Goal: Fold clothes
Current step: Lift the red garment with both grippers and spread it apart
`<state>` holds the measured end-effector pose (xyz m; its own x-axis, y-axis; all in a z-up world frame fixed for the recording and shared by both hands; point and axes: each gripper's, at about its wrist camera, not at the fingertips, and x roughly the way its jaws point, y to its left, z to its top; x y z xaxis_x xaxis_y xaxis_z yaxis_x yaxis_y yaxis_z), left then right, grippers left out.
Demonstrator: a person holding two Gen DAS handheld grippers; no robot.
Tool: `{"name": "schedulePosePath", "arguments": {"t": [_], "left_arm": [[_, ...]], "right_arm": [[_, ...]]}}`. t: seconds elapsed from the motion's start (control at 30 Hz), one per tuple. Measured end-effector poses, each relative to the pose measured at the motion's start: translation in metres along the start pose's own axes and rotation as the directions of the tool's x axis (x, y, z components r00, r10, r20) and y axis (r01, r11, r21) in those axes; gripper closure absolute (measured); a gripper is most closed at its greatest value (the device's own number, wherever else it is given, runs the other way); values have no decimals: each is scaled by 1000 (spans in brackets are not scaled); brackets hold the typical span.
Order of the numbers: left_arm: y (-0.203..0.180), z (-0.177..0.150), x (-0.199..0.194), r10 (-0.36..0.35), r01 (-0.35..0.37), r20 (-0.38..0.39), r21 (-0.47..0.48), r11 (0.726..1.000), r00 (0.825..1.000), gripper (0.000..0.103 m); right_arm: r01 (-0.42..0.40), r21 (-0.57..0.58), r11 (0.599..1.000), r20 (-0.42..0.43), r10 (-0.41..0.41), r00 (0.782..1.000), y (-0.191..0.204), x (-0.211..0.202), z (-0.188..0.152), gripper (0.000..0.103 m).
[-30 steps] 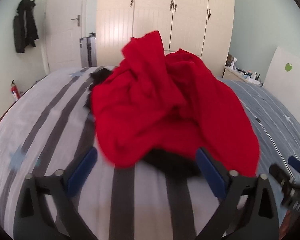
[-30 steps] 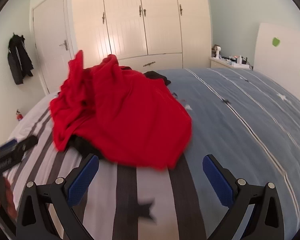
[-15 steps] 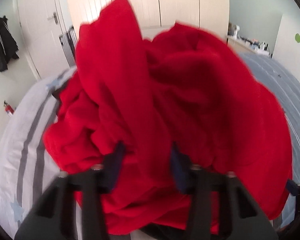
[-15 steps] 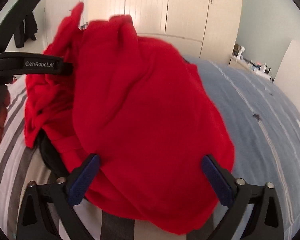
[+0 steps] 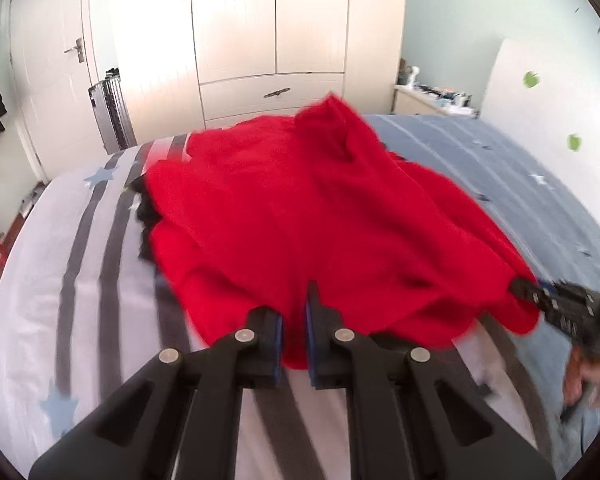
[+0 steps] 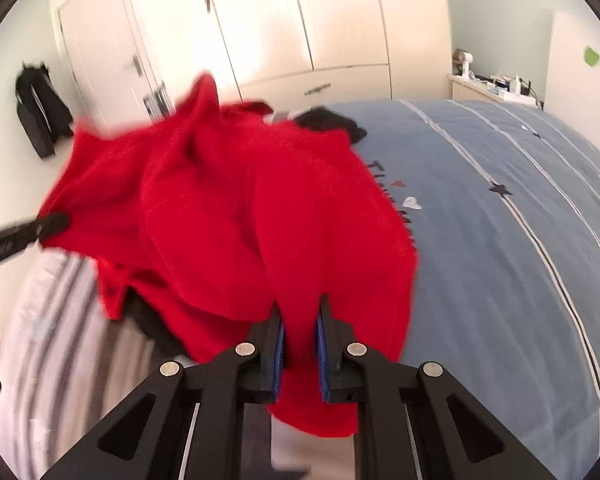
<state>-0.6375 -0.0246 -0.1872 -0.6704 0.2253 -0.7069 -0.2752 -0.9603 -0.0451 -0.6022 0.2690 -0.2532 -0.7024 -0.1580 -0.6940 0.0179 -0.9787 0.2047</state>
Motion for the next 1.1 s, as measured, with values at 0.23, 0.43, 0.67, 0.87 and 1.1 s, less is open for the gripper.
{"name": "schedulePosePath", "arguments": {"t": [0.23,0.43,0.67,0.87,1.1], "left_arm": [[7,-118,-155,-92,79,-85,-154,985,992,96],[2,-255,-257,-103,13,-228,-367,930,968,96],[-30,-396,-303,-99,-113,-432,-438,892,897,96],[-46,-412,-316,-122,-92,-453,-422,902,883,75],[-41,-355,-308,-70,-45,-324,-336,941,943,45]], "right_arm": [[-116,-90,989,-54,111,992,16,-122,-59,92],[-190,-131,973,-221,159,962,43,-201,-152,92],[-233,-119,965,-431,161,888,67,-257,-272,91],[-196,-179,964,-525,75,848,69,-263,-312,85],[-84,-166,983,-417,7,909,53,-267,-285,58]]}}
